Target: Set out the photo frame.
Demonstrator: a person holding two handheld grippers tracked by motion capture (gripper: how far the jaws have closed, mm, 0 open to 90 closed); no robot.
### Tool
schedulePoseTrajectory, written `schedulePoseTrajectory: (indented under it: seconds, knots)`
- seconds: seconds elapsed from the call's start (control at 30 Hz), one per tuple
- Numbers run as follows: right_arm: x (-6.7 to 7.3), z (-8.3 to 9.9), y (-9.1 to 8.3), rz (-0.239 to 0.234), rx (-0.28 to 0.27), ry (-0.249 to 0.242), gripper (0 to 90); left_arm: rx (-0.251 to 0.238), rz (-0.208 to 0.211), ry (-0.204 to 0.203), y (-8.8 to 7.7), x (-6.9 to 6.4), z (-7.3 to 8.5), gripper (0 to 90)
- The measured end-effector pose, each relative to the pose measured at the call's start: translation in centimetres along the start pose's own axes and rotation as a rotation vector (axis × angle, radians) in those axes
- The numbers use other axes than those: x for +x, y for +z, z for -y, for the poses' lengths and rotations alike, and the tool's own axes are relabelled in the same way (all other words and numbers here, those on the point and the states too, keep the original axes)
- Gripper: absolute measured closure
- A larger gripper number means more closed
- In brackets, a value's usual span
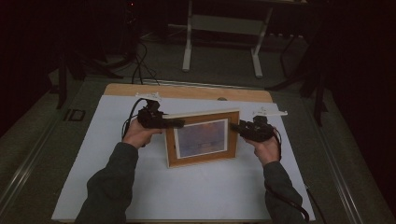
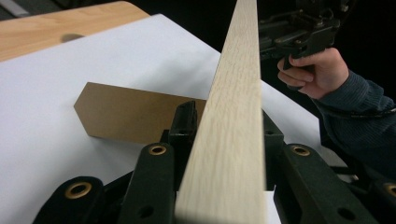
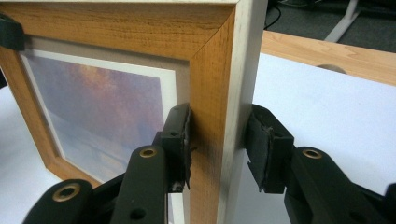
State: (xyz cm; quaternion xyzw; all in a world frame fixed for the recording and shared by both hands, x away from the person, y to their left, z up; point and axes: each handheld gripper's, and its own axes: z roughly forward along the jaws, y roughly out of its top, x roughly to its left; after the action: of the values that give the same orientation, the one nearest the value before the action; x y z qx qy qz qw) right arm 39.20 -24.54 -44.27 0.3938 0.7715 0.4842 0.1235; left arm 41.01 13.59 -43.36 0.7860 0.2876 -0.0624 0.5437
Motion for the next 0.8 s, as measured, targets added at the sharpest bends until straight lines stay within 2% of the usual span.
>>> schedulePoseTrajectory:
  seconds: [0.03,0.17,0.23,0.27,0.33,0.37,0.4,0.57,0.7,0.8]
  knots:
    - [0.3,0.2,-0.4,0.009,-0.002,-0.005,61.9,0.007,0.009,0.005,0.6,-0.1,0.0,68.3]
    - [0.7,0.4,-0.7,0.03,-0.007,-0.001,62.0,0.005,0.01,0.004,0.9,-0.1,0.0,66.7]
    - [0.8,0.5,-0.7,0.039,-0.005,0.008,62.0,0.011,-0.027,0.011,0.8,-0.4,-0.1,62.7]
    - [0.8,0.5,-0.7,0.039,-0.005,0.008,62.0,0.011,-0.027,0.011,0.8,-0.4,-0.1,60.2]
    - [0.9,0.5,-0.7,0.045,-0.006,0.014,62.0,0.009,-0.088,0.03,0.4,-0.8,-0.2,56.7]
    - [1.0,0.6,-0.9,0.049,-0.004,0.018,62.0,0.009,-0.088,0.03,0.4,-0.8,-0.2,53.6]
    - [1.1,0.6,-0.9,0.055,-0.004,0.021,62.0,0.001,-0.115,0.038,0.0,-1.0,-0.2,52.9]
    - [1.4,0.8,-1.1,0.071,-0.004,0.031,62.0,-0.013,-0.19,0.065,-1.1,-1.8,-0.2,51.8]
    - [1.6,1.0,-1.4,0.084,-0.005,0.041,62.0,-0.031,-0.256,0.072,-1.9,-2.4,0.5,52.2]
    - [1.7,1.1,-1.6,0.094,-0.006,0.047,62.0,-0.045,-0.281,0.079,-2.3,-2.7,1.3,55.5]
